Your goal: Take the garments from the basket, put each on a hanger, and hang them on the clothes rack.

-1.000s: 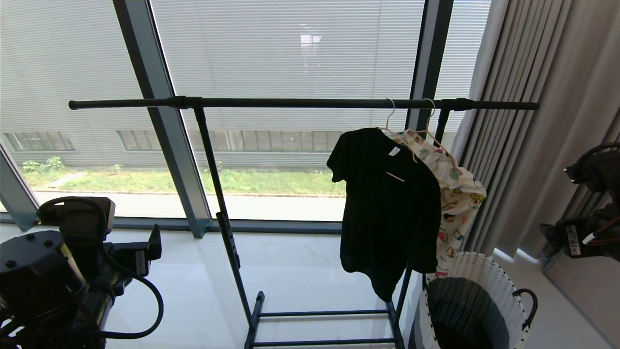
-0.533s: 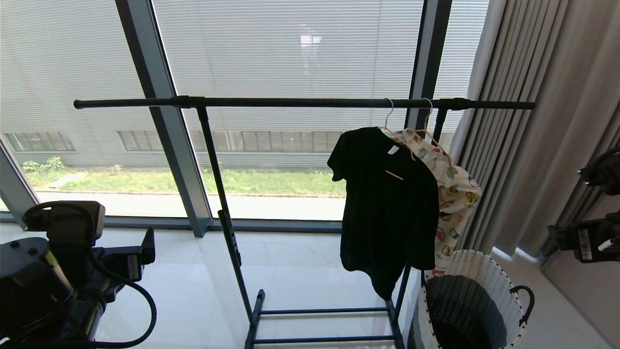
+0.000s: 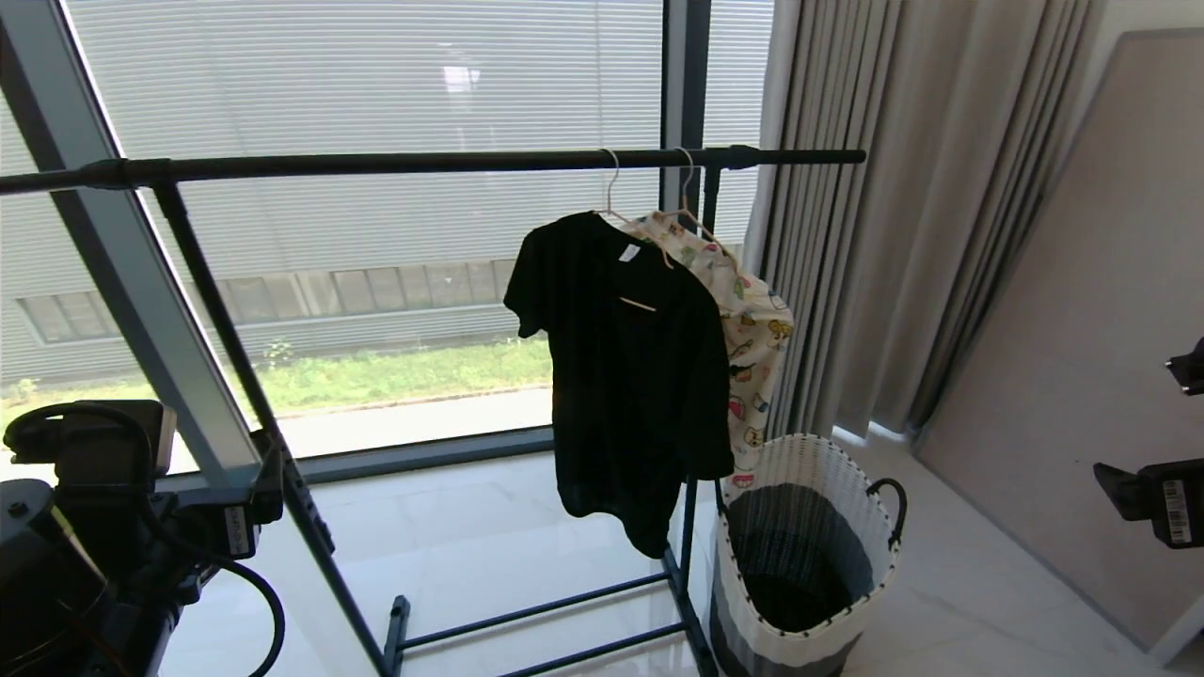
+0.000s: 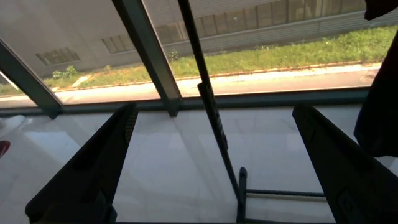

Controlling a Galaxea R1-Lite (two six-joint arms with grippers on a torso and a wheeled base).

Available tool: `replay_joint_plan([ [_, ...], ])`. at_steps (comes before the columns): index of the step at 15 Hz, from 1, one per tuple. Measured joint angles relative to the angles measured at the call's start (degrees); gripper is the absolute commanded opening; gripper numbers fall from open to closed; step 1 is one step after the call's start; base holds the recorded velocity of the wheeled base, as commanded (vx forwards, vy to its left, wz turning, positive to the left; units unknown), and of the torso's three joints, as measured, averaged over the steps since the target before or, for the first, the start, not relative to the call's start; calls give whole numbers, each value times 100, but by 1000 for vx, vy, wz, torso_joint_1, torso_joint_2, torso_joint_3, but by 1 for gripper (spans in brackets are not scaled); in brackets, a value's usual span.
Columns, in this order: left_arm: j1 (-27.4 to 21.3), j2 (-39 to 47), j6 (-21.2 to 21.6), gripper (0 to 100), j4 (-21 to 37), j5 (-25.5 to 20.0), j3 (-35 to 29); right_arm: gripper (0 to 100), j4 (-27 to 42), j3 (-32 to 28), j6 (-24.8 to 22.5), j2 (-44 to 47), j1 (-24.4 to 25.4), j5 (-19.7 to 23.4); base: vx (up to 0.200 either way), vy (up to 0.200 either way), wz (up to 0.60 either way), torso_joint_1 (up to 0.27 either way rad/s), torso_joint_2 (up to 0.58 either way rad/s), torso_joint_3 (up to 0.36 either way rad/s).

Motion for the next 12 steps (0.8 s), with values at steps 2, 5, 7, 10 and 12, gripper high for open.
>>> replay_joint_plan([
  [2, -4, -69, 11, 100, 6, -1, 49, 100, 5, 85, -189, -44, 5, -20, 0, 0, 0, -176, 410, 232],
  [5, 2, -127, 24, 100, 2, 2, 85, 100, -475, 312, -611, -154, 7, -24, 0, 0, 0, -40, 111, 64],
  [7, 0, -171, 24, 100, 0, 0, 126, 100, -855, 463, -729, -177, 11, 73, 0, 0, 600, -12, 39, 19],
  [10, 0, -210, 13, 100, 0, -1, 212, 100, -1086, 584, -859, -199, 55, 271, 0, 0, 600, 1, 9, 4],
  [12, 0, -227, 2, 100, 4, 2, 236, 100, -1079, 610, -877, -195, 60, 274, 0, 0, 600, 10, 5, 5],
])
